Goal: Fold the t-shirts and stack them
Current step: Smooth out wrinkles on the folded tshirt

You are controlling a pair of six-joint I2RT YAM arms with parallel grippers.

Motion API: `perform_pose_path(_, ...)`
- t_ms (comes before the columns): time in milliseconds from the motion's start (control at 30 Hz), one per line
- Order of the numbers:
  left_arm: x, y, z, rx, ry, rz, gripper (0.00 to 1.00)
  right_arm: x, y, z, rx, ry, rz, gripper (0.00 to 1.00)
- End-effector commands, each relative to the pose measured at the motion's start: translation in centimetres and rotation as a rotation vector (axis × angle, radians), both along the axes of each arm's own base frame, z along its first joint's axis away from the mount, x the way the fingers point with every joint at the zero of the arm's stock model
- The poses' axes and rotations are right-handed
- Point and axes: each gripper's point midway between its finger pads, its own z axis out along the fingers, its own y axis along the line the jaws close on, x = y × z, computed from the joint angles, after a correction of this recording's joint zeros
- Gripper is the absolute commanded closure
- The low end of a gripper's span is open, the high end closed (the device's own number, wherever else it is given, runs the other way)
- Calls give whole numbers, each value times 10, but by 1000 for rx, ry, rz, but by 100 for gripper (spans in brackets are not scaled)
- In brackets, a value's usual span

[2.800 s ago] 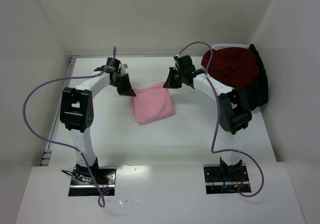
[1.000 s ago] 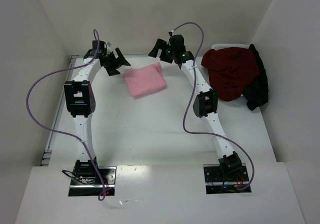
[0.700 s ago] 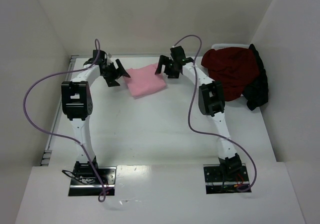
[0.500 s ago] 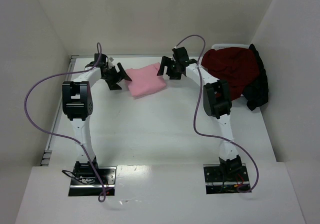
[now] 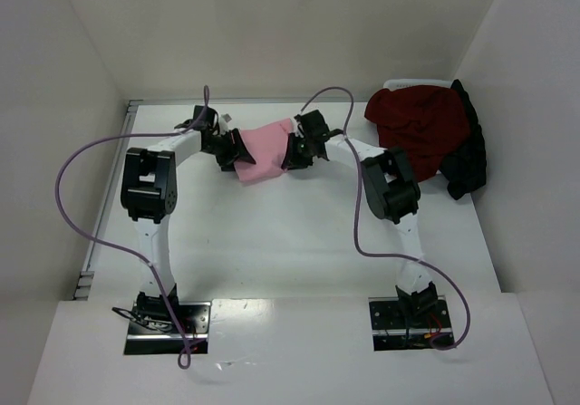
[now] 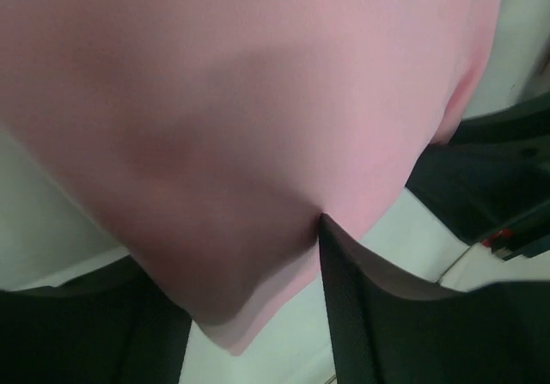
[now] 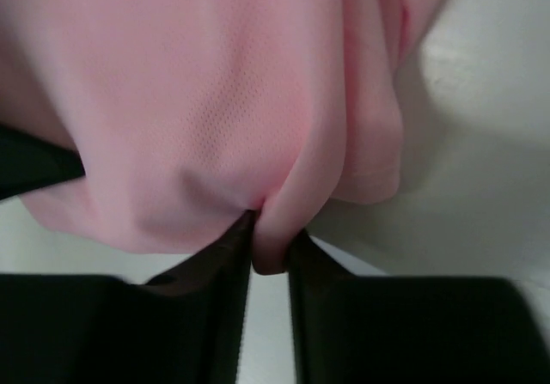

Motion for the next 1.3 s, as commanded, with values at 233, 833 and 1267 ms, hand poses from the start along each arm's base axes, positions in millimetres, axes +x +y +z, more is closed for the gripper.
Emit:
perform_pose_path(233,-44,-5,37,14,-52,-32,64,-60,-1,61,37,-113,40,96)
perform_pose_path(833,-166,-3,52,111,130,-66,35,-202,-53,92,-8,13,47,25)
perform_pose_path(1267,-81,24,58,224,-15,51,37,-118,-89,118,-30,-164,-164,29)
